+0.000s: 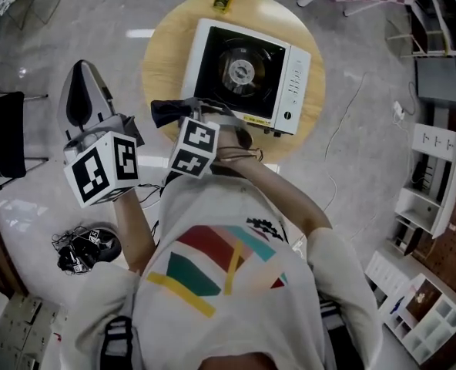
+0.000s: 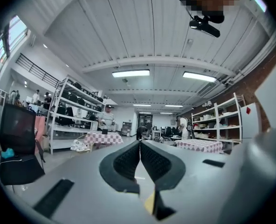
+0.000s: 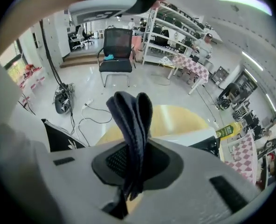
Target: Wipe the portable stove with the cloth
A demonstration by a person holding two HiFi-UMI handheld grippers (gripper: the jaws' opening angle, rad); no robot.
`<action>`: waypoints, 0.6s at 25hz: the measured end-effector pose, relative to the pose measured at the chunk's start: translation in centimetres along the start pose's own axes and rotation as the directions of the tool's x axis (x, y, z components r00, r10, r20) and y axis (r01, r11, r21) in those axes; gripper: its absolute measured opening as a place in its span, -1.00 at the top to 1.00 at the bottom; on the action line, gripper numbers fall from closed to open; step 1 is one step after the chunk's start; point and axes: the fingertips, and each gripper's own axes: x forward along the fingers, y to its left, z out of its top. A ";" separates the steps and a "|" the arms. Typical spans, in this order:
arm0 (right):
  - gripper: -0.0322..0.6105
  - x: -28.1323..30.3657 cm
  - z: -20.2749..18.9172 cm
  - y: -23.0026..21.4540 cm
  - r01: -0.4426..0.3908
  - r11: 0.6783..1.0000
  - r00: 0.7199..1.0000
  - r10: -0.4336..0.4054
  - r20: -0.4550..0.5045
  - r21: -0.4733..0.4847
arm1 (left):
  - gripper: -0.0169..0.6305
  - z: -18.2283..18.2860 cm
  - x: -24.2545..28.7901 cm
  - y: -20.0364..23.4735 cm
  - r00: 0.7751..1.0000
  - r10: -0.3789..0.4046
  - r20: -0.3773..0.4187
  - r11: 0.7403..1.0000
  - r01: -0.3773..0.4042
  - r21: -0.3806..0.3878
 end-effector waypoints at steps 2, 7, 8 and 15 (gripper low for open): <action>0.80 0.3 -0.1 0.1 0.014 1.000 1.000 -0.014 -0.008 -0.023 | 0.92 -0.2 -0.2 0.9 1.000 0.020 -0.002 1.000 -0.020 0.001; 0.80 -0.2 -1.3 0.2 0.019 1.000 0.999 -0.019 -0.027 -0.012 | 0.92 -0.5 -0.3 0.8 1.000 0.010 -0.008 1.000 -0.010 0.004; 0.80 -0.4 -1.9 0.2 0.022 1.000 0.999 -0.022 -0.034 -0.002 | 0.92 -0.5 -0.1 0.4 1.000 0.000 -0.007 1.000 0.000 0.004; 0.80 -2.7 -8.6 -0.2 0.052 0.994 0.994 -0.042 -0.101 0.093 | 0.92 -0.5 1.2 -3.6 0.995 -0.095 -0.015 0.995 0.095 0.009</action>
